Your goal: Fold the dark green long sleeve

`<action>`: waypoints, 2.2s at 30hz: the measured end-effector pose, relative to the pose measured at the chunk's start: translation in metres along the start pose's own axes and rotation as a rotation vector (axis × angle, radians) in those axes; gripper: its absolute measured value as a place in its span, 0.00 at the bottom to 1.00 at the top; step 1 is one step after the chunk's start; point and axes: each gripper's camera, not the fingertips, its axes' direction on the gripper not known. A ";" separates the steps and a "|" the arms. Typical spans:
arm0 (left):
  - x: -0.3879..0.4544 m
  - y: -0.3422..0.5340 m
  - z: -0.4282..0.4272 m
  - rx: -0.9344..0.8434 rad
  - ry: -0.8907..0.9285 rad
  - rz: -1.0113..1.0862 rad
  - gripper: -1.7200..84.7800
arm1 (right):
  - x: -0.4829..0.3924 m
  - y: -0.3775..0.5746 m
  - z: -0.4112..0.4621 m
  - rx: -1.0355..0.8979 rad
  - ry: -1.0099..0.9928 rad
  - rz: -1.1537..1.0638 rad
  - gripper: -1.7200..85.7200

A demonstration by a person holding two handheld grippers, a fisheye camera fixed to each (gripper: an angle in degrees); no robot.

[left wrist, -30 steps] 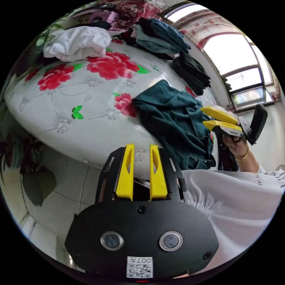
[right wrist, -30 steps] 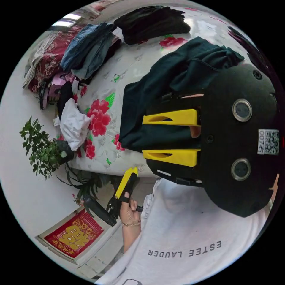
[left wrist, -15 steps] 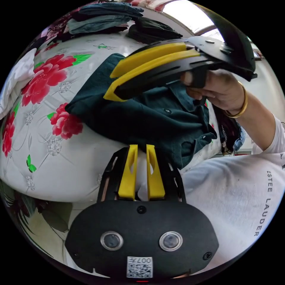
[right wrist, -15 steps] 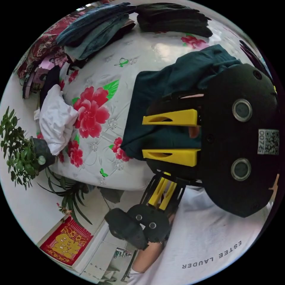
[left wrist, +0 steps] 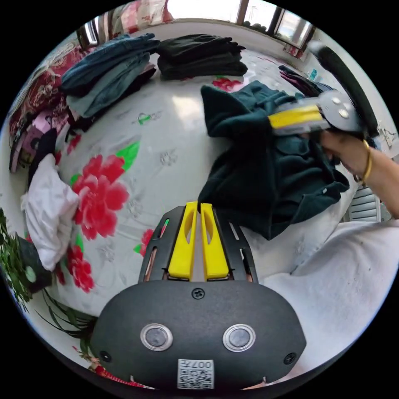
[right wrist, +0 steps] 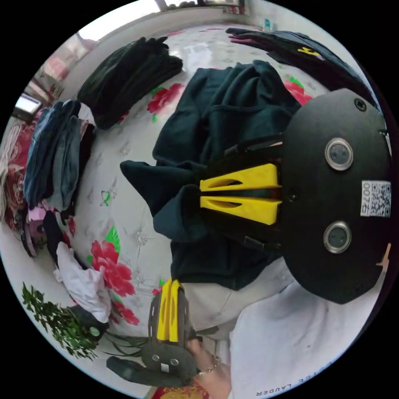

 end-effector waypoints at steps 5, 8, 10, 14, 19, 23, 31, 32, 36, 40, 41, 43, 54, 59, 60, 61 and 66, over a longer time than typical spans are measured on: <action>-0.009 -0.081 0.008 0.024 0.034 -0.003 0.06 | 0.018 0.049 -0.028 0.073 -0.177 0.141 0.08; -0.017 -0.086 0.008 0.010 0.053 -0.076 0.12 | 0.020 0.043 -0.063 0.147 -0.122 0.111 0.10; -0.022 -0.070 0.002 0.030 0.067 -0.114 0.12 | 0.009 0.034 -0.084 0.197 -0.110 0.007 0.12; -0.031 -0.013 -0.013 0.071 0.159 -0.182 0.11 | -0.029 0.011 -0.099 0.183 -0.021 -0.222 0.14; -0.010 0.020 -0.011 0.008 0.338 -0.162 0.13 | -0.028 -0.013 -0.048 -0.083 -0.124 -0.216 0.11; 0.038 0.004 -0.015 -0.018 0.469 -0.017 0.19 | 0.022 -0.001 -0.101 0.104 -0.272 0.056 0.07; 0.097 -0.069 -0.020 -0.045 0.494 0.050 0.25 | 0.062 0.097 -0.329 0.680 -0.189 0.186 0.04; 0.112 -0.079 -0.021 -0.042 0.473 0.071 0.25 | 0.062 0.117 -0.358 0.744 -0.157 0.201 0.04; 0.159 -0.111 -0.028 -0.025 0.444 0.118 0.25 | 0.060 0.180 -0.430 0.903 -0.092 0.247 0.04; 0.192 -0.141 -0.049 0.027 0.448 0.101 0.15 | 0.059 0.254 -0.502 1.041 -0.074 0.287 0.03; 0.193 -0.142 -0.061 0.062 0.485 0.083 0.09 | 0.058 0.277 -0.522 1.084 -0.068 0.290 0.03; 0.191 -0.137 -0.086 0.127 0.501 0.075 0.03 | 0.056 0.313 -0.550 1.150 -0.035 0.300 0.03; 0.105 0.031 -0.411 0.850 0.287 0.065 0.01 | 0.048 0.548 -0.693 1.613 0.158 0.376 0.02; 0.147 0.083 -0.527 1.150 0.006 0.127 0.01 | 0.044 0.573 -0.723 1.634 0.257 0.299 0.02; 0.151 0.082 -0.530 1.151 -0.012 0.127 0.01 | 0.048 0.571 -0.722 1.609 0.255 0.319 0.02; 0.155 0.079 -0.533 1.136 0.006 0.112 0.01 | 0.058 0.569 -0.720 1.564 0.225 0.366 0.02; 0.172 0.101 -0.552 1.167 -0.007 0.151 0.01 | 0.066 0.584 -0.714 1.520 0.245 0.404 0.02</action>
